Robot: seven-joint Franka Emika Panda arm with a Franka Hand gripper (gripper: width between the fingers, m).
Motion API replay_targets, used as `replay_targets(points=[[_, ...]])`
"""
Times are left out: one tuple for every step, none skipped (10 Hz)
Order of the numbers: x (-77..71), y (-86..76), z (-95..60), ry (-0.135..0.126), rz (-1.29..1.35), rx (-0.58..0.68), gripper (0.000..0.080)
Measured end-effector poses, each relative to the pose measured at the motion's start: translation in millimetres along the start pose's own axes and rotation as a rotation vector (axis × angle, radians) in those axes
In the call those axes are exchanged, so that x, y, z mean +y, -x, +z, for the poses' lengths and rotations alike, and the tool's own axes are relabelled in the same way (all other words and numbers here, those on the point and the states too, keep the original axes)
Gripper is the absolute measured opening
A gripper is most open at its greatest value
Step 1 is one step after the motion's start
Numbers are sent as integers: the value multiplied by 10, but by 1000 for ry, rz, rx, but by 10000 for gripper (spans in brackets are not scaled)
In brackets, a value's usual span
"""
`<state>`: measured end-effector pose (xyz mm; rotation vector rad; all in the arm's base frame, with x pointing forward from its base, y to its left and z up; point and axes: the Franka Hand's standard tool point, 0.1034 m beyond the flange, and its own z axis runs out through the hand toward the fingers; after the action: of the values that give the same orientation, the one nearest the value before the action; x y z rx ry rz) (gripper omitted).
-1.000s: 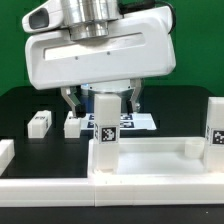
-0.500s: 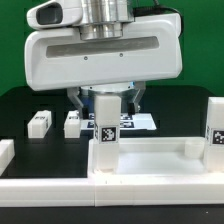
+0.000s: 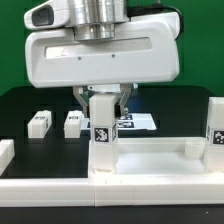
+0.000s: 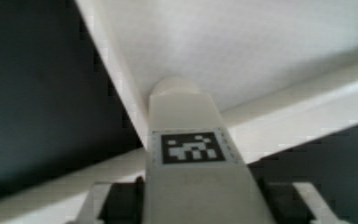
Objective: Assemble desk
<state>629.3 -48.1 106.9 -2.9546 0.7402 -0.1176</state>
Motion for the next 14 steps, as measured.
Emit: replay_targets(points=[[-8, 14, -2, 4, 175, -9, 296], [-22, 34, 1, -1, 382, -26, 296], [-48, 42, 17, -14, 591, -45, 294], [-53, 38, 37, -32, 751, -57, 294], [-58, 38, 43, -43, 856, -62, 294], [-77, 51, 47, -42, 865, -63, 294], [-73, 50, 47, -42, 844, -63, 347], [-81, 56, 46, -40, 757, -58, 347], [-84, 58, 41, -44, 576, -53, 483], [-42, 37, 37, -49, 392, -47, 612], [-32, 33, 34, -49, 193, -41, 639], [-35, 35, 36, -49, 41, -37, 639], [-33, 37, 41, -49, 30, -37, 648], [-27, 36, 43, -47, -50, -35, 648]])
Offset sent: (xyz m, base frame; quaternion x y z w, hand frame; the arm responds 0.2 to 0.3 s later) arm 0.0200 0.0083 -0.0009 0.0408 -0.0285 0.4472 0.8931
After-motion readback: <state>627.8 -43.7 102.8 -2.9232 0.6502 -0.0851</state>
